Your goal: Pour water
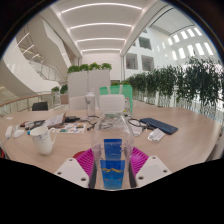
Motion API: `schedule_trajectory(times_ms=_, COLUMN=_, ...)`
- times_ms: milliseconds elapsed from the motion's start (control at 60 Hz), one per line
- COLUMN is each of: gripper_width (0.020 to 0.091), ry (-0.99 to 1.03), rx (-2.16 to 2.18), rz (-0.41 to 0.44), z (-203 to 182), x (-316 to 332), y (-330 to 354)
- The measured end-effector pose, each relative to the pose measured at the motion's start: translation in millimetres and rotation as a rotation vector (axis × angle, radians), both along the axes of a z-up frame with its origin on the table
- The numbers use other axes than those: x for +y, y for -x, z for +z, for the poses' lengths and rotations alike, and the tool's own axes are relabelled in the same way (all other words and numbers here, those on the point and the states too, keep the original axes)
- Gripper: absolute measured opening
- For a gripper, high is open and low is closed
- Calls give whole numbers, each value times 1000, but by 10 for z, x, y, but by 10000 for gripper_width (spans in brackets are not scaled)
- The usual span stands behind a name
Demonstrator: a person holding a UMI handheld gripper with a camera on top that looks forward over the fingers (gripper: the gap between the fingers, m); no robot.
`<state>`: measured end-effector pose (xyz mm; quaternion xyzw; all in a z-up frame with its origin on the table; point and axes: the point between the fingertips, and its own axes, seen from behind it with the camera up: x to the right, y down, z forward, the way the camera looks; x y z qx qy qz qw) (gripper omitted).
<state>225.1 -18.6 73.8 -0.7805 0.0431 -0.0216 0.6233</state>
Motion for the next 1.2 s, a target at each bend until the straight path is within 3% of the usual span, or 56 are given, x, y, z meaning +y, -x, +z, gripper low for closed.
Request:
schedule_trajectory(times_ms=183, gripper_width=420, ry=87, rx=53, rz=4, z=-76, x=87, y=43)
schedule_trajectory(times_ms=317, gripper_width=395, ry=147, rx=-46, rz=43, z=196, x=210, y=40)
schedule_trajectory(times_ms=417, gripper_width=380, ry=130, rx=-277, rz=68, z=584, x=411, y=171)
schedule_trajectory(times_ms=550, gripper_width=380, ry=144, rx=-764, rz=180, z=1153, x=730, y=448)
schedule_trajectory(times_ms=617, gripper_width=378, ry=130, rx=-1043, rz=212, z=1101, x=973, y=766)
schedule_trajectory(times_ms=667, gripper_width=378, ry=159, rx=-1293, rz=246, z=1322, x=990, y=896)
schedule_trajectory(times_ms=917, gripper_width=380, ry=320, rx=-2132, rz=353, z=1078, x=1184, y=1391)
schedule_trajectory(times_ms=1200, gripper_width=367, ry=424, rx=-2368, rz=407, z=1097, x=1389, y=1490)
